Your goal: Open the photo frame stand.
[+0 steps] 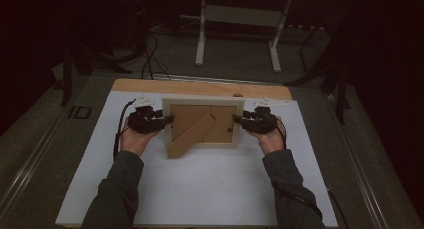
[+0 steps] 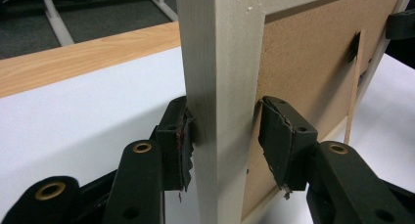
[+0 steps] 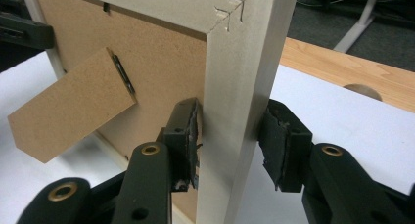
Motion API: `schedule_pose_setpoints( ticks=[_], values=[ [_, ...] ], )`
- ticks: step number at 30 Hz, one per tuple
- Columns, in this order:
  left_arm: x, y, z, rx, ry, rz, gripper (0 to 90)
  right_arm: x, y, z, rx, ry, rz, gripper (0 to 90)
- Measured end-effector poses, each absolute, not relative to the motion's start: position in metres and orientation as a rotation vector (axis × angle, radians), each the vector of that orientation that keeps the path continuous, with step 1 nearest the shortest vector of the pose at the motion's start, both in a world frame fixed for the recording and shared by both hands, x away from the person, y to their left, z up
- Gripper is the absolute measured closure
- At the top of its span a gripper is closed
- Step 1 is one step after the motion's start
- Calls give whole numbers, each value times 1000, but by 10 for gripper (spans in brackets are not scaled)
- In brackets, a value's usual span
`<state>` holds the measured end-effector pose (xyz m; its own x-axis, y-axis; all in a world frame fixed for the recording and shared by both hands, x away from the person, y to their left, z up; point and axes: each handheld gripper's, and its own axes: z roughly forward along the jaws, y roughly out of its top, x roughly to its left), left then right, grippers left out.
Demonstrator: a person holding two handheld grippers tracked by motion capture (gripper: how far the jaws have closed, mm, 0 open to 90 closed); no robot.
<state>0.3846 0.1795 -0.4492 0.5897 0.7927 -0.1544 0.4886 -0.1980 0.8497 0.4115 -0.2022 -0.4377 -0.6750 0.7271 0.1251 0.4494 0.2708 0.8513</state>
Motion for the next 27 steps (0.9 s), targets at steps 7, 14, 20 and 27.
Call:
schedule_pose_setpoints(
  ticks=[7,14,20,27],
  values=[
    [387,177,-449,1851,1041,405,572,414,-200,-436,1083,2233,1330,588],
    [391,174,-449,1844,1033,429,572,417,-199,-435,1075,2213,1294,586],
    [396,171,-451,1833,1028,442,572,420,-200,-436,1088,2191,1291,586],
    [402,166,-452,1821,1030,482,570,424,-201,-435,1114,2164,1278,584]
  ],
)
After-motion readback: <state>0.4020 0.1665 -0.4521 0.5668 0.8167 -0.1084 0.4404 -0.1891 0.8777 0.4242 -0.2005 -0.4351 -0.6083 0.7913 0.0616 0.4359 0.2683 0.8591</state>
